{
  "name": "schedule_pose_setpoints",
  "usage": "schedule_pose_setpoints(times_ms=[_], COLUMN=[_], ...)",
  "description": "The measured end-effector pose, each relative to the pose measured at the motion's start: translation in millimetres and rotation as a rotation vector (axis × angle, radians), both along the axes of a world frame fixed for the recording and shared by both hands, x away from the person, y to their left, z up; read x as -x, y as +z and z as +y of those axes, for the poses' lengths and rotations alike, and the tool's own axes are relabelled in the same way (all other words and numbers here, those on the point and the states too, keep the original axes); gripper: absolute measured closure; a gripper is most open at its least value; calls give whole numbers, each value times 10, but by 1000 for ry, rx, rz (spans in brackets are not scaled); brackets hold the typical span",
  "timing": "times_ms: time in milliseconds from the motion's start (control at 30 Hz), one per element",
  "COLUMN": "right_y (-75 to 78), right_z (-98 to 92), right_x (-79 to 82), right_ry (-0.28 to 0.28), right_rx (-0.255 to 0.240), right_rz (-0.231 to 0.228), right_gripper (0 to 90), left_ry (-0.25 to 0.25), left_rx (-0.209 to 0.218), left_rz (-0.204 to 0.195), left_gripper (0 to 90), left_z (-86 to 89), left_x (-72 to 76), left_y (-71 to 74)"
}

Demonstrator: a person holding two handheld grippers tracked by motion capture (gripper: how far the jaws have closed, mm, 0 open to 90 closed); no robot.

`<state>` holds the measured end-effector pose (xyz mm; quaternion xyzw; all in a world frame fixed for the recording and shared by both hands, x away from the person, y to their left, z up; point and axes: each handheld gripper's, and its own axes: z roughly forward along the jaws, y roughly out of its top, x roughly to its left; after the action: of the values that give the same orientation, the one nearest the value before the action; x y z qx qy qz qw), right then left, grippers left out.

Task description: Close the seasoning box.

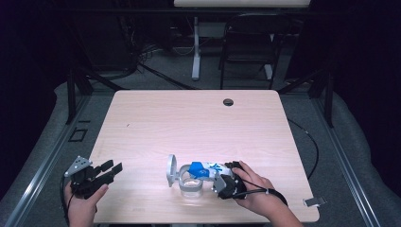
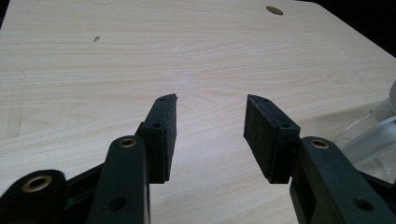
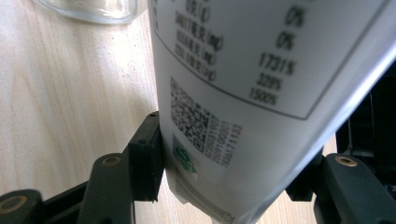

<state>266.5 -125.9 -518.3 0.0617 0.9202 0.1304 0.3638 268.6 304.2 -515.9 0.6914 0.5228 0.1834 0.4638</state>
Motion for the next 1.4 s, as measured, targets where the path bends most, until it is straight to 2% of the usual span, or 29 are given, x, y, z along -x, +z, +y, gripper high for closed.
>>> schedule_pose_setpoints(times_ms=[333,500,967,1400], right_y=[32,63,97,129], right_z=[17,30,56,75], right_x=[5,15,24,28], right_ry=[2,8,4,22], right_rx=[35,74,106,147], right_rz=[-8,-21,-16,-30], right_gripper=[427,428,430,430], left_ry=[1,4,6,5], left_rx=[-1,2,0,-1], left_rz=[2,2,3,6], left_gripper=[546,546,546,546], left_z=[4,5,11,21], left_x=[-1,-1,-4,-3], left_y=[-3,-5,-9,-8])
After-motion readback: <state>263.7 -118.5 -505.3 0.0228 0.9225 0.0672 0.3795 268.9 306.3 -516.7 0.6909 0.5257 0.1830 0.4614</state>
